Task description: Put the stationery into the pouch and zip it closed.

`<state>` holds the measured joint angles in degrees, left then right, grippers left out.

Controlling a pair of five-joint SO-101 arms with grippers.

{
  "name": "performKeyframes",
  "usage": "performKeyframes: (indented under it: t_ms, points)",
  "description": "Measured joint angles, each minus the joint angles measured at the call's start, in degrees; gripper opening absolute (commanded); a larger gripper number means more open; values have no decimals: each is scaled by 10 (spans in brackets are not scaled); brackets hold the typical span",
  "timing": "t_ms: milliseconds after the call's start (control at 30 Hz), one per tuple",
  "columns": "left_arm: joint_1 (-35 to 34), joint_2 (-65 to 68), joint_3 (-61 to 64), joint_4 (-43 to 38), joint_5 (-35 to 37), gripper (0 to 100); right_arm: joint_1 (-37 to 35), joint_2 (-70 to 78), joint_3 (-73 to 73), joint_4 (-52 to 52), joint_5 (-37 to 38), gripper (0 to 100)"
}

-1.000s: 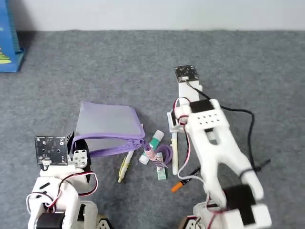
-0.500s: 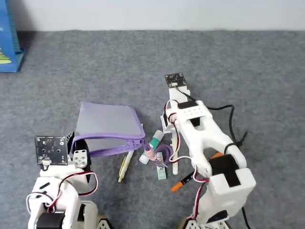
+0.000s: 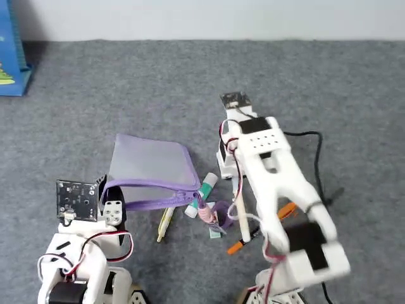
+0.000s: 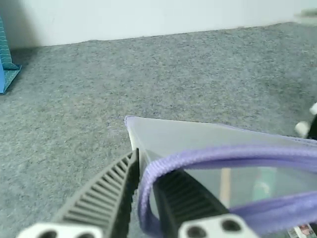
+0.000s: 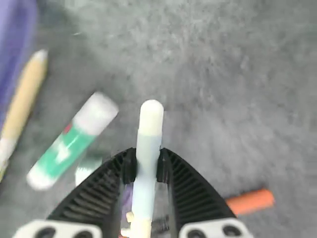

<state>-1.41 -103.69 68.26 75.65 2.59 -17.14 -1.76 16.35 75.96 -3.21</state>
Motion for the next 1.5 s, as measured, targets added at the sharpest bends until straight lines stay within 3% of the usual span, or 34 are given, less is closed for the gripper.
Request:
performKeyframes:
  t_ms: [333, 700, 833, 1067, 1500]
  points:
    - [0, 4, -161, 33, 0, 14, 1, -352, 98, 55, 6, 7]
    - [4, 340, -428, 178, 49, 13, 0, -483, 107, 55, 4, 7]
    - [4, 411, -441, 181, 51, 13, -6, -552, 105, 55, -18, 7]
    - [3, 476, -442, 175, 87, 13, -97, -629, -4, 50, -72, 7]
    - [3, 516, -453, 155, 128, 13, -185, -629, -44, -154, -88, 7]
